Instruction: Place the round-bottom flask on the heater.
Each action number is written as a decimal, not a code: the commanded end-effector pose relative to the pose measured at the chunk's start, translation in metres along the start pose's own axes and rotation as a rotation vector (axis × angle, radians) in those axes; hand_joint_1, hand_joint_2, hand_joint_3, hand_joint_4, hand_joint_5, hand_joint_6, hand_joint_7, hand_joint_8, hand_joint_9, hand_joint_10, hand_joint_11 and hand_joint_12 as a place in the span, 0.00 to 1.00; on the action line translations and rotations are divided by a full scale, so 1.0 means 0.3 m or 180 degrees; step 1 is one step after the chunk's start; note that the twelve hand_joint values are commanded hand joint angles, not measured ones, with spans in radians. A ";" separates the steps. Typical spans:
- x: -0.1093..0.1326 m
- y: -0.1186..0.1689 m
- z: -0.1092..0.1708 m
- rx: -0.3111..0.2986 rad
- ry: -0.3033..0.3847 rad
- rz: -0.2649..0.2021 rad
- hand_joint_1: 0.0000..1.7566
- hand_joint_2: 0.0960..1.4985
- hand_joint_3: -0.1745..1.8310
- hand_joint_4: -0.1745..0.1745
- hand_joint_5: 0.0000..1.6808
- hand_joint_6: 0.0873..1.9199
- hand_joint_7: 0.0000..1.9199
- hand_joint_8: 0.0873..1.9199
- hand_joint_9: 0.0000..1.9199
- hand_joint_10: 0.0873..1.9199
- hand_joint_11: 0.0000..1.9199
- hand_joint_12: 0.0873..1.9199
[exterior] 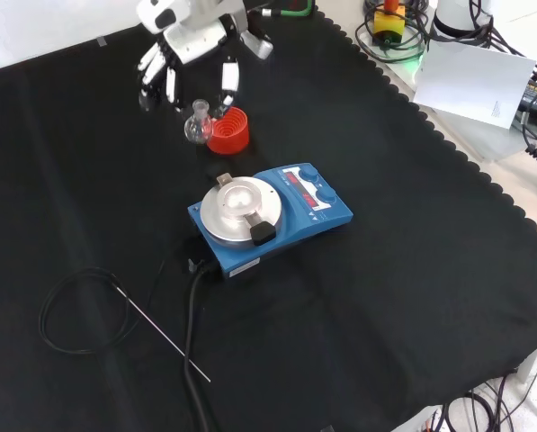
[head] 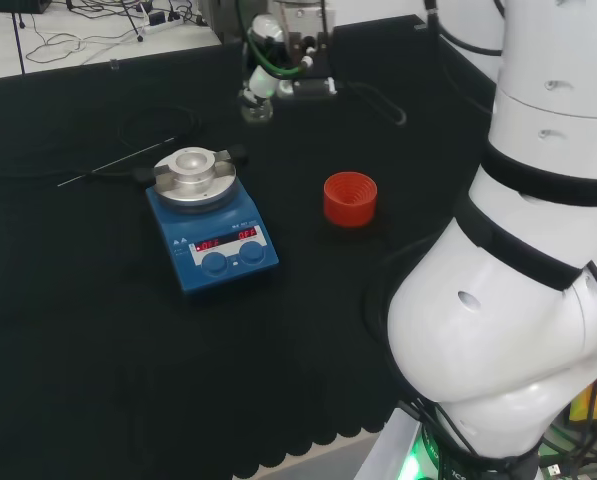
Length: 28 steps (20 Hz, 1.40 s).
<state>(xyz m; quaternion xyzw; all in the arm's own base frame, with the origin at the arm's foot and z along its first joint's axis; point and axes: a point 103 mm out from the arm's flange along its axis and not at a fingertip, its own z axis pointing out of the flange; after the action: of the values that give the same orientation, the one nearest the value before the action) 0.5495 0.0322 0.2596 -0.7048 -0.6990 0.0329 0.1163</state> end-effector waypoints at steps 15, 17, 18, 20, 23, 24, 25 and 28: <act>0.274 0.024 0.113 0.0436 -0.0115 -0.0342 0.64 0.35 0.51 0.99 0.72 0.43 0.16 0.31 0.28 0.28 0.17 0.68; 0.282 0.017 0.119 0.0453 -0.0119 -0.0356 0.64 0.35 0.51 0.99 0.72 0.43 0.16 0.31 0.28 0.28 0.17 0.68; 0.286 0.015 0.121 0.0459 -0.0120 -0.0365 0.64 0.35 0.51 0.99 0.72 0.43 0.16 0.31 0.28 0.28 0.17 0.68; 0.292 0.013 0.126 0.0469 -0.0125 -0.0375 0.64 0.35 0.51 0.99 0.72 0.43 0.16 0.31 0.28 0.28 0.17 0.68; 0.301 0.012 0.137 0.0490 -0.0120 -0.0393 0.64 0.35 0.51 1.00 0.72 0.43 0.16 0.31 0.28 0.28 0.17 0.68; 0.304 0.011 0.142 0.0498 -0.0125 -0.0397 0.64 0.35 0.51 1.00 0.72 0.43 0.16 0.31 0.28 0.28 0.17 0.68; 0.307 0.012 0.148 0.0513 -0.0128 -0.0404 0.64 0.35 0.51 1.00 0.72 0.43 0.16 0.31 0.28 0.28 0.17 0.68; 0.314 0.015 0.166 0.0551 -0.0141 -0.0413 0.64 0.35 0.51 1.00 0.72 0.43 0.16 0.31 0.28 0.28 0.17 0.68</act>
<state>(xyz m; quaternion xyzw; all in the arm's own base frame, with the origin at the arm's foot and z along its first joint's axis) 0.5460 0.1280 0.2260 -0.6474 -0.7389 0.0960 0.1603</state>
